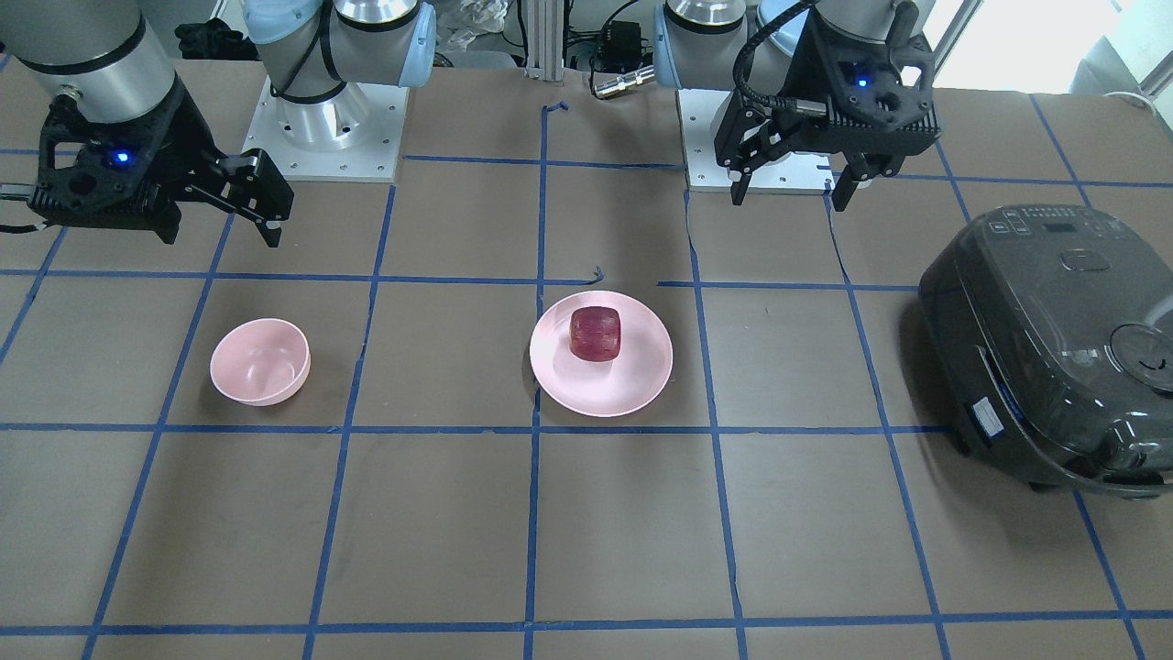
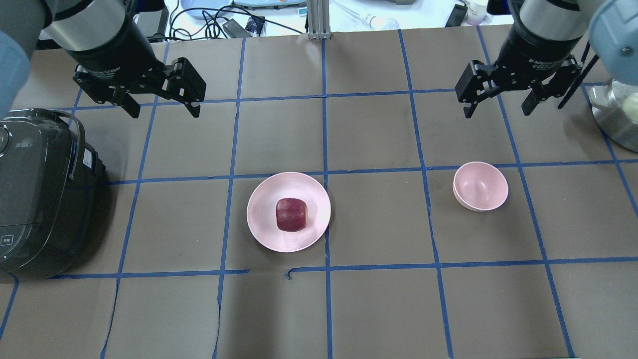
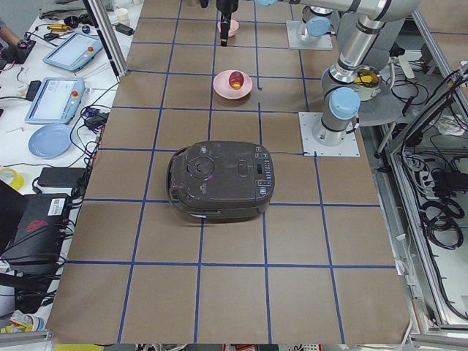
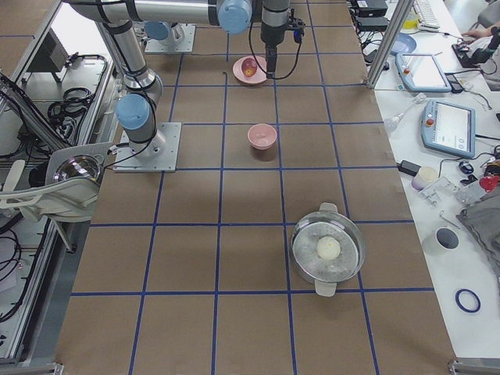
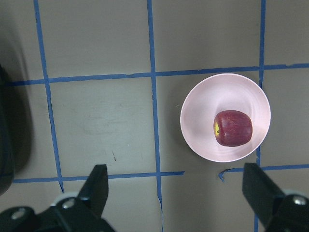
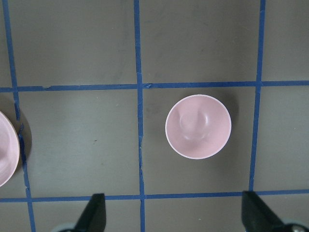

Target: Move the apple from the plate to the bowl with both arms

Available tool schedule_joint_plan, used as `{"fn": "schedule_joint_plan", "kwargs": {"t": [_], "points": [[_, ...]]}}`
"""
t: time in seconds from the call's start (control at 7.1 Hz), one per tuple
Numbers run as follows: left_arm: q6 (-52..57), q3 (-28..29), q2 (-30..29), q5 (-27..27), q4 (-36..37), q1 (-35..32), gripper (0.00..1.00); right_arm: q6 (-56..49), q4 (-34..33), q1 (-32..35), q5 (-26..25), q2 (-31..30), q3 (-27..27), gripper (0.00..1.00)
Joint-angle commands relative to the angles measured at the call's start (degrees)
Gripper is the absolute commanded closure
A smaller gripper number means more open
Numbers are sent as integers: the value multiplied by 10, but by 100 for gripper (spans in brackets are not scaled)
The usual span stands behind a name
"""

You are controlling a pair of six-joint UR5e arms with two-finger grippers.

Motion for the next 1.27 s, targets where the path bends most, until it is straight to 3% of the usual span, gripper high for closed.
{"fn": "schedule_joint_plan", "kwargs": {"t": [0.0,1.13], "points": [[0,1,-2,0,0,0,0,0,-1,-2,-4,1,2,0],[0,-2,-1,1,-3,0,0,0,17,-1,22,-2,3,0]]}}
